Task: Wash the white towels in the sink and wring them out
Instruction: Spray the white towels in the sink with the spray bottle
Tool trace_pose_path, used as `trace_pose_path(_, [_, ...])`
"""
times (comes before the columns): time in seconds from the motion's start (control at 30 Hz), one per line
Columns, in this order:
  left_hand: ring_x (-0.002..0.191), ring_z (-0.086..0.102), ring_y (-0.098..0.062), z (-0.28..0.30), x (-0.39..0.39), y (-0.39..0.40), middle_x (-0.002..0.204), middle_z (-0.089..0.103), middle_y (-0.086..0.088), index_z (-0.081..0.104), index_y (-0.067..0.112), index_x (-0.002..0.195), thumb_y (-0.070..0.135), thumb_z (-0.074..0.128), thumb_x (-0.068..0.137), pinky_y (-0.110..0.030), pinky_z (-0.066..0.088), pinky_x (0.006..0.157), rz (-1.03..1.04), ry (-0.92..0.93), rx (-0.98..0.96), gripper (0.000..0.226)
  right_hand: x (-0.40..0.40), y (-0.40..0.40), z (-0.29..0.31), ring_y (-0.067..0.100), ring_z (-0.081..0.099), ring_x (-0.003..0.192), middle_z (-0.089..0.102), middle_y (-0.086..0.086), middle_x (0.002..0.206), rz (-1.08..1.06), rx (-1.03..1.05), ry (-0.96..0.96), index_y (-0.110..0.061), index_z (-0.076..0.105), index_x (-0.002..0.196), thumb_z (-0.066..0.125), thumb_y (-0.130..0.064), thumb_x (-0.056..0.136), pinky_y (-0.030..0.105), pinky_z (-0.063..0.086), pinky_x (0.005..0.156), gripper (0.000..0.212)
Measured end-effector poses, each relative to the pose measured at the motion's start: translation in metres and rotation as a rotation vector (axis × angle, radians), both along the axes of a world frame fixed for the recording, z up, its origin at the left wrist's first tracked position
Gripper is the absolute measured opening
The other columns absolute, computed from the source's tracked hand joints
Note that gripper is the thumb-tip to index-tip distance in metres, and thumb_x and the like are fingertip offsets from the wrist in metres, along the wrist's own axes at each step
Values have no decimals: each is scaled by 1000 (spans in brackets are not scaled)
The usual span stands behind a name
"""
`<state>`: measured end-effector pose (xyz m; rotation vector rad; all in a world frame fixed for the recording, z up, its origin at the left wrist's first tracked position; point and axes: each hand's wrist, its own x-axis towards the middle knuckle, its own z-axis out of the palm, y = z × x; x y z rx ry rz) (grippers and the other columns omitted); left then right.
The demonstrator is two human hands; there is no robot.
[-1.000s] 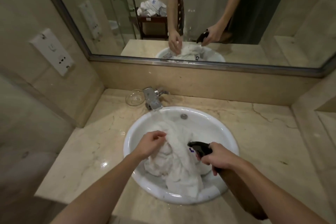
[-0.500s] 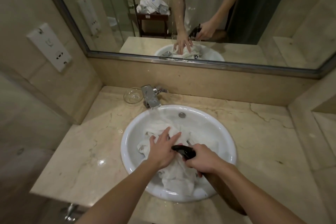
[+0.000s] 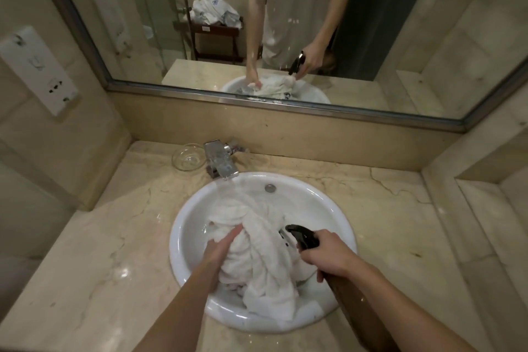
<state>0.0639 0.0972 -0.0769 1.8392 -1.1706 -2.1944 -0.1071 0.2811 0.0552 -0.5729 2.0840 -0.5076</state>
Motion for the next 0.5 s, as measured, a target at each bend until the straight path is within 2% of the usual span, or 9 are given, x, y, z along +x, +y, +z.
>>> trace_pose_path(0.07, [89,68,-32,-6,-3,2,109,68,-13,51,12,135,68,89,45,-44,59,76,13,-50,25,113,1,-2,4,28,63,45,66,8,83,-37,-58,-54,-9,70,91,57,-19,62,38,53,56,32])
trace_pose_path(0.17, [79,64,-27,-2,-6,12,110,64,-18,51,3,135,47,81,74,-26,51,48,83,-53,-11,81,10,-16,17,27,56,44,71,13,101,-18,-221,-169,-7,73,89,57,-5,74,31,48,49,22])
trace_pose_path(0.2, [80,65,-27,1,-7,13,107,66,-18,53,1,133,41,80,78,-25,51,47,99,-31,-39,73,10,-21,19,26,56,44,71,13,104,-47,-273,-151,-7,72,89,57,-1,78,30,48,48,20])
trace_pose_path(0.23, [82,68,-29,8,-8,11,105,68,-18,55,2,130,37,82,77,-27,55,53,111,12,-51,69,5,-23,18,26,56,45,71,14,105,-122,-313,-116,-7,72,88,56,1,82,31,48,47,19])
trace_pose_path(0.3, [85,71,-30,27,-9,-1,102,71,-16,56,3,125,32,85,72,-33,59,65,151,94,-84,67,-6,-20,15,29,59,52,71,18,103,-309,-360,-28,-7,73,85,57,4,82,38,53,51,19])
trace_pose_path(0.33, [85,72,-29,39,-12,-10,102,71,-16,56,3,124,32,85,72,-33,58,63,166,126,-102,66,-8,-16,14,33,60,54,71,19,102,-349,-358,-5,-8,74,84,59,3,81,42,55,54,19])
trace_pose_path(0.43, [89,72,-27,70,-20,-37,110,70,-17,55,-1,129,38,83,70,-29,56,57,160,143,-207,76,5,-11,21,30,57,47,70,20,100,-208,-348,-52,-10,73,87,59,-2,78,36,51,52,19])
trace_pose_path(0.5, [92,71,-28,91,-23,-47,115,68,-14,52,2,132,47,85,56,-30,57,58,134,114,-283,94,13,-15,29,28,55,44,66,26,102,-157,-391,-118,-11,72,87,58,-8,74,31,48,51,19])
